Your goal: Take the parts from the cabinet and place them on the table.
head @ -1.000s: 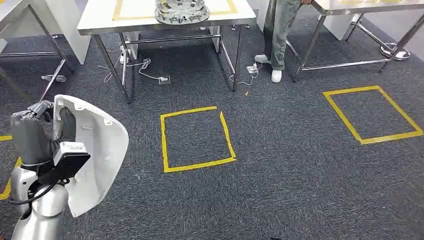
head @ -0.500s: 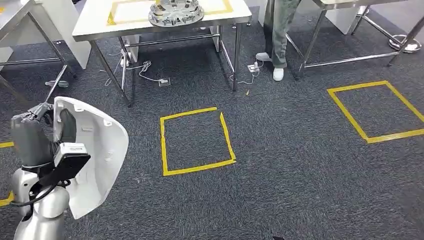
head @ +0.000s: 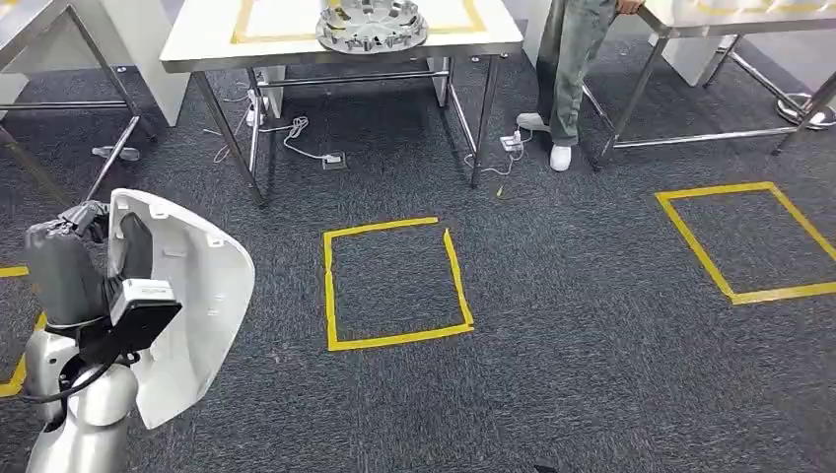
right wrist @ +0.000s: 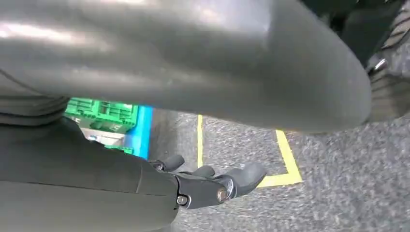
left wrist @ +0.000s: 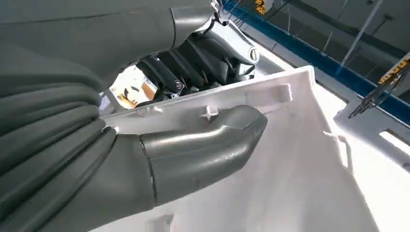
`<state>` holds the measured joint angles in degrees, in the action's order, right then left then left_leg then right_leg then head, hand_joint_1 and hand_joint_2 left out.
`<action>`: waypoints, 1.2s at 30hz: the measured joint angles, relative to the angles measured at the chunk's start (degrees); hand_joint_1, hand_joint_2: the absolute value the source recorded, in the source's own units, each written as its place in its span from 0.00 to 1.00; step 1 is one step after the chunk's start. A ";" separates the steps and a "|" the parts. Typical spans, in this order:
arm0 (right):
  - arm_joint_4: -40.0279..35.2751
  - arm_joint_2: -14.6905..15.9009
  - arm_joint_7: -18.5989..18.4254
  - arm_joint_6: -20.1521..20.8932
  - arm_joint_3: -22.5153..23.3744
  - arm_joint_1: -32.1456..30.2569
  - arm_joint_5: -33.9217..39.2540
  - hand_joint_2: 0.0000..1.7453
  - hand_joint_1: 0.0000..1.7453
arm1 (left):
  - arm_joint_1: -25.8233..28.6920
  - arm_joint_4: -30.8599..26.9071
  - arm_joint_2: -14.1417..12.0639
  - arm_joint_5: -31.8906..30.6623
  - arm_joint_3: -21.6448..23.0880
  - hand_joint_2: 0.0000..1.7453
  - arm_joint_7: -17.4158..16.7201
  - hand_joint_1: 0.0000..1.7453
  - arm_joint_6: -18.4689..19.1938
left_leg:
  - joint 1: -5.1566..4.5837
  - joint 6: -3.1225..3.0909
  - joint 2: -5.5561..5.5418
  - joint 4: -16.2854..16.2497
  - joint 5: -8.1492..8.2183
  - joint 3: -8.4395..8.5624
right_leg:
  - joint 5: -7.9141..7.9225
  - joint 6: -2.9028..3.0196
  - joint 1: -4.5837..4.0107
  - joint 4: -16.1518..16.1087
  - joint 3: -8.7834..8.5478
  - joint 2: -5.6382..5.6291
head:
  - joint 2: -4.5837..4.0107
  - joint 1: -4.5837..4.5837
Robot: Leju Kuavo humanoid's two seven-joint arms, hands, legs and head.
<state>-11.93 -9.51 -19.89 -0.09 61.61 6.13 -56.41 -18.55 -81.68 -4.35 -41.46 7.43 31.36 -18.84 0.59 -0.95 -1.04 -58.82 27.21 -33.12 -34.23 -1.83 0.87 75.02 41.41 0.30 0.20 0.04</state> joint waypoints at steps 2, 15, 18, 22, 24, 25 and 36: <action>0.00 0.06 -0.13 -0.11 0.00 -0.11 -0.17 0.00 0.00 | 0.24 -0.02 0.00 -0.28 0.00 1.00 -0.24 1.00 -0.26 | 0.03 0.38 -0.18 -0.07 0.79 1.05 | 6.40 0.29 0.00 -8.77 -2.85 0.00 | 0.00 0.13; 0.00 0.26 0.35 -2.25 -0.48 -0.17 -2.43 0.00 0.00 | 0.63 -1.55 -0.04 -1.90 -0.02 1.00 -1.92 1.00 -0.63 | -0.03 3.27 0.52 -16.76 6.81 -8.43 | 5.81 3.70 -0.41 -16.24 -9.42 -0.04 | 0.00 -0.33; 0.00 0.24 0.35 -2.34 -0.50 -0.17 -2.60 0.00 0.00 | 0.62 -1.62 0.02 -1.90 -0.04 1.00 -1.92 1.00 -0.63 | -0.12 2.15 0.66 -4.12 -2.51 -4.29 | 4.31 3.37 -0.42 -16.26 -11.52 -0.11 | 0.00 -0.35; 0.00 0.28 0.92 -2.34 -0.61 -0.15 -2.78 0.00 0.00 | 0.81 -2.06 0.11 -2.01 -0.07 1.00 -1.99 1.00 -0.59 | -0.74 1.09 0.81 -0.17 -1.83 -3.06 | 3.63 1.80 -0.59 -15.87 -12.31 -0.01 | 0.00 -0.31; 0.00 0.48 0.20 -2.99 -0.72 -0.20 -3.02 0.00 0.00 | 0.86 -2.49 0.24 -2.05 -0.07 1.00 -1.88 1.00 -0.61 | -0.31 0.37 0.57 0.04 -1.53 -1.20 | 3.54 1.33 -0.73 -14.81 -12.71 0.04 | 0.00 -0.13; 0.00 0.55 -0.29 -3.17 -0.77 -0.14 -3.02 0.00 0.00 | 0.73 -2.54 0.26 -2.08 -0.13 1.00 -1.86 1.00 -0.61 | -0.23 -0.08 0.70 0.24 -0.96 -0.35 | 3.37 1.18 -0.51 -12.67 -11.91 -0.08 | 0.00 -0.07; 0.00 0.85 0.61 -4.74 -0.81 -0.59 -2.99 0.00 0.00 | 1.34 -2.56 0.55 -1.73 -0.13 1.00 -1.38 1.00 -0.52 | -0.46 1.22 -0.10 0.26 4.81 5.22 | 9.62 1.59 -0.93 -15.13 -3.74 0.07 | 0.00 0.24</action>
<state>-11.93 -8.66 -19.28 -4.83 60.81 5.54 -59.41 -17.21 -84.24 -3.80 -43.19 7.30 29.99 -19.37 0.13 0.27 -1.14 -58.56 32.02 -27.90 -24.61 -0.24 -0.07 59.89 37.67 0.37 0.20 0.28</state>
